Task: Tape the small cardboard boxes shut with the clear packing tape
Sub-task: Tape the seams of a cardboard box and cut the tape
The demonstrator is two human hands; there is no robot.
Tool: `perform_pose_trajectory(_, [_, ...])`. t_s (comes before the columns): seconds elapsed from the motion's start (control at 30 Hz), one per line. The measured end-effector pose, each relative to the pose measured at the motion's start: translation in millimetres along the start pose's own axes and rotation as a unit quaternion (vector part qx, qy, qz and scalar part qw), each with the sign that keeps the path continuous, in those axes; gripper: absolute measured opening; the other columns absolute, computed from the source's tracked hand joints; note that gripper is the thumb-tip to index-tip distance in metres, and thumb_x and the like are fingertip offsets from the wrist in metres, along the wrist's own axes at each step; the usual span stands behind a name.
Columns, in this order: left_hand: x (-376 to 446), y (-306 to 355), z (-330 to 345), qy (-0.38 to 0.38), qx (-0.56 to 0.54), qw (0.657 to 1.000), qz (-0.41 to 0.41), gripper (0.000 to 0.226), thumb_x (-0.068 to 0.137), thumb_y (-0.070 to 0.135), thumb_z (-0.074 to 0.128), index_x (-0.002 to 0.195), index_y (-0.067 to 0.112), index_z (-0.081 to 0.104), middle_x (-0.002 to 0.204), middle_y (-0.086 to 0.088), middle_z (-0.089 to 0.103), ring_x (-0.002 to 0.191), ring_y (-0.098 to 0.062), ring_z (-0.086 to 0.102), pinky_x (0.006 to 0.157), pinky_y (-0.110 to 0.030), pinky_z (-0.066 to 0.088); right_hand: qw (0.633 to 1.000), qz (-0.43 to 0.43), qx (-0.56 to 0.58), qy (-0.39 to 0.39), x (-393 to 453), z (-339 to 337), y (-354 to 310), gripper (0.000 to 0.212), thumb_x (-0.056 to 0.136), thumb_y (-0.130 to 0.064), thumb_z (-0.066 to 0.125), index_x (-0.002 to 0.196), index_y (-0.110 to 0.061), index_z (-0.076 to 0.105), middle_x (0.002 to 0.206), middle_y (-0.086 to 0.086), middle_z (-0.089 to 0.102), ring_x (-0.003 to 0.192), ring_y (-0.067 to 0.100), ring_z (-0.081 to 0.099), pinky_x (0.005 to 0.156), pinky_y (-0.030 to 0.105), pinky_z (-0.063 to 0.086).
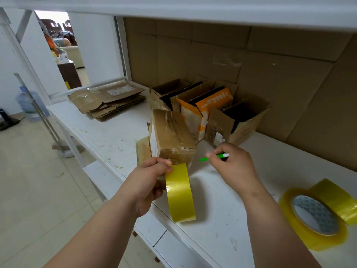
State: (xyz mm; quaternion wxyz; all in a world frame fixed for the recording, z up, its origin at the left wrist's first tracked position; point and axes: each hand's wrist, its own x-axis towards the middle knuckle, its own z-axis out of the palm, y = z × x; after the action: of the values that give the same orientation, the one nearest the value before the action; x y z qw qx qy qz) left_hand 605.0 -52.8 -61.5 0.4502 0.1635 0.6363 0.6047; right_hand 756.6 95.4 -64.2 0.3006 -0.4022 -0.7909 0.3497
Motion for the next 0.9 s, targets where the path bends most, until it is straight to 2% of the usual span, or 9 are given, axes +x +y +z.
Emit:
perform_pose_trajectory(0.13, [3,0,3,0.007,0.016,1.0,0.004,0.007,0.092,0.014,0.062,0.091,0.018,0.067,0.068,0.002,0.063,0.048,-0.013,0.053,0.055,-0.027,0.029,0.994,0.089,0.06,0.026,0,5,18,0.008,0.086,-0.026,0.072,0.079,-0.022,0.068,0.069,0.0,0.066,0.064,0.013,0.062,0.056,0.026,0.044])
perform_pose_trajectory(0.23, [4,0,5,0.003,0.024,1.0,0.006,0.005,0.094,0.017,0.062,0.09,0.018,0.064,0.069,0.002,0.066,0.047,-0.012,0.055,0.053,-0.026,0.028,0.985,0.16,0.064,-0.01,-4,18,41,0.008,0.082,-0.022,0.077,0.084,-0.024,0.069,0.078,0.003,0.071,0.07,0.022,0.067,0.069,0.032,0.053])
perform_pose_trajectory(0.37, [5,0,6,0.009,0.026,1.0,0.011,0.007,0.094,0.017,0.063,0.087,0.018,0.064,0.073,0.001,0.067,0.048,-0.014,0.056,0.05,-0.025,0.026,0.97,0.184,-0.124,-0.1,-8,17,45,0.013,0.082,-0.042,0.072,0.094,-0.036,0.07,0.099,-0.013,0.071,0.095,0.01,0.063,0.097,0.031,0.044])
perform_pose_trajectory(0.43, [5,0,6,0.013,0.027,0.999,0.012,0.008,0.094,0.018,0.063,0.086,0.018,0.065,0.073,0.0,0.066,0.047,-0.014,0.056,0.05,-0.026,0.026,0.96,0.147,-0.225,-0.076,-5,13,32,0.025,0.087,-0.047,0.061,0.109,-0.038,0.069,0.116,-0.015,0.066,0.112,0.012,0.059,0.103,0.033,0.036])
perform_pose_trajectory(0.53, [4,1,5,0.019,0.027,0.999,0.013,0.012,0.095,0.018,0.062,0.084,0.017,0.066,0.07,0.001,0.065,0.046,-0.013,0.055,0.049,-0.025,0.027,0.996,0.021,-0.082,0.022,5,14,7,0.037,0.096,-0.04,0.056,0.13,-0.029,0.062,0.137,-0.003,0.056,0.128,0.017,0.048,0.108,0.036,0.035])
perform_pose_trajectory(0.63, [3,1,1,0.023,0.036,0.999,0.024,0.013,0.096,0.018,0.061,0.084,0.016,0.067,0.068,0.0,0.065,0.047,-0.013,0.052,0.049,-0.026,0.027,0.993,-0.104,-0.027,-0.045,17,28,-12,0.047,0.098,-0.043,0.054,0.143,-0.032,0.05,0.15,-0.007,0.043,0.14,0.012,0.034,0.113,0.034,0.03])
perform_pose_trajectory(0.7, [0,1,-3,0.023,0.054,0.997,0.051,0.015,0.096,0.016,0.06,0.083,0.014,0.067,0.065,-0.001,0.063,0.046,-0.012,0.051,0.048,-0.025,0.027,0.991,-0.105,-0.026,-0.083,22,39,-16,0.046,0.095,-0.042,0.059,0.14,-0.035,0.053,0.151,-0.009,0.042,0.141,0.012,0.032,0.114,0.033,0.029])
perform_pose_trajectory(0.8, [-5,1,-12,0.03,0.074,0.99,0.114,0.017,0.096,0.015,0.06,0.081,0.013,0.067,0.068,-0.001,0.062,0.046,-0.007,0.049,0.044,-0.017,0.034,0.99,-0.119,-0.041,-0.056,23,53,-15,0.042,0.089,-0.035,0.07,0.131,-0.032,0.063,0.142,-0.009,0.05,0.134,0.018,0.041,0.112,0.037,0.036])
perform_pose_trajectory(0.9, [-7,3,-22,0.048,0.114,0.974,0.19,0.022,0.094,0.016,0.062,0.074,0.024,0.066,0.099,0.01,0.069,0.064,-0.008,0.055,0.054,-0.017,0.042,0.987,-0.147,-0.053,-0.03,22,62,-19,0.041,0.084,-0.03,0.075,0.124,-0.026,0.068,0.129,-0.007,0.054,0.127,0.018,0.044,0.108,0.037,0.039])
